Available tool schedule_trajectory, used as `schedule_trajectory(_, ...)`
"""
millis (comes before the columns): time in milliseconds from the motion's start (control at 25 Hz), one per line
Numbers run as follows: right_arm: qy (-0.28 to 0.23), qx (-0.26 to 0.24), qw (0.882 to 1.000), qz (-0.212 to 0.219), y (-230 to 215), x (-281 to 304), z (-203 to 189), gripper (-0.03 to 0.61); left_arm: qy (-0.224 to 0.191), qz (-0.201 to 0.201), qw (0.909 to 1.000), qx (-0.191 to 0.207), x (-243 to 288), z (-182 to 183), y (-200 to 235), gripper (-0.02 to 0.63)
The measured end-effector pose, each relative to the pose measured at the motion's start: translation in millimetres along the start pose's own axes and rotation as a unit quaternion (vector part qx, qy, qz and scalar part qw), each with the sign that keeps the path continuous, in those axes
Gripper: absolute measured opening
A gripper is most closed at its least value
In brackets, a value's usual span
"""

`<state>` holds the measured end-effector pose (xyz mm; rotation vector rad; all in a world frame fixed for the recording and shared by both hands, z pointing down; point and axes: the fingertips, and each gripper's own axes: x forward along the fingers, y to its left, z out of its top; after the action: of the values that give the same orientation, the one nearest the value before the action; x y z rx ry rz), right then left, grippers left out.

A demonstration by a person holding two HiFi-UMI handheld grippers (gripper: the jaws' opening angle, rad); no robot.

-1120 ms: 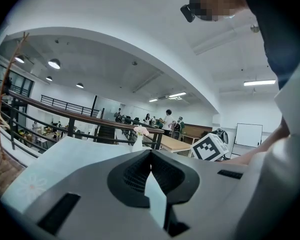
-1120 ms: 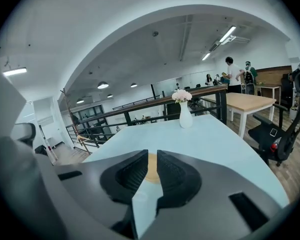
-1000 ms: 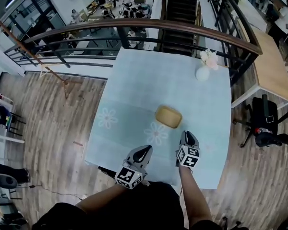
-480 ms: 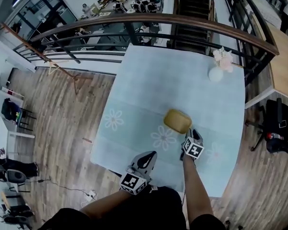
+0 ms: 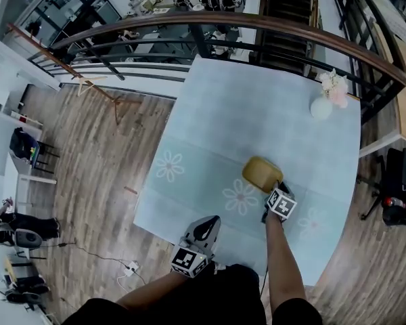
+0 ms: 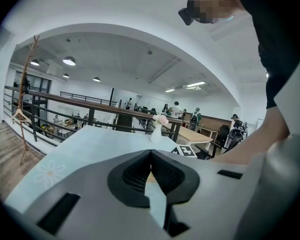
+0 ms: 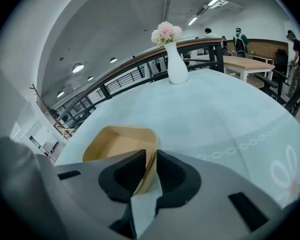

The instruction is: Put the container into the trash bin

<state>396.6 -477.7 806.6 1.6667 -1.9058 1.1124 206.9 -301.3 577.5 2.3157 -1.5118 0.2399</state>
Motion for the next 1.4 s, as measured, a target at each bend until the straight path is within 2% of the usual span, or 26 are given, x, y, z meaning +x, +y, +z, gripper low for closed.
schedule_trajectory(200,0.010,-0.022,1.000,0.002,4.1,-0.3,-3.3,0.044,-0.003,0.033,0.9994,0.002,-12.8,-1.6,20.6,0.014)
schedule_trajectory(440,0.001,-0.039,0.999,0.023,25.5,-23.3,-1.7,0.044,-0.009,0.050,0.9984,-0.024,-27.5,-6.1,28.7,0.014)
schedule_trajectory(600,-0.001,-0.031,0.998,0.047,46.7,-40.6,-10.5,0.043,-0.023,0.059,0.9972,-0.039,-43.1,-7.1,31.8,0.014)
schedule_trajectory(760,0.007,-0.060,0.996,0.065,76.1,-52.8,-22.5,0.043,-0.036,0.077,0.9948,-0.056,-70.1,-12.0,42.8,0.014)
schedule_trajectory(1000,0.014,-0.098,0.989,0.105,130.9,-77.0,-51.6,0.043,-0.051,0.112,0.9900,-0.069,-132.7,-25.1,65.4,0.014)
schedule_trajectory(1200,0.030,-0.144,0.981,0.130,190.3,-104.6,-92.8,0.043,-0.064,0.151,0.9827,-0.085,-205.4,-43.1,91.4,0.014)
schedule_trajectory(1400,0.045,-0.176,0.972,0.149,234.5,-141.7,-143.4,0.043,-0.077,0.174,0.9762,-0.105,-274.2,-64.7,95.6,0.014)
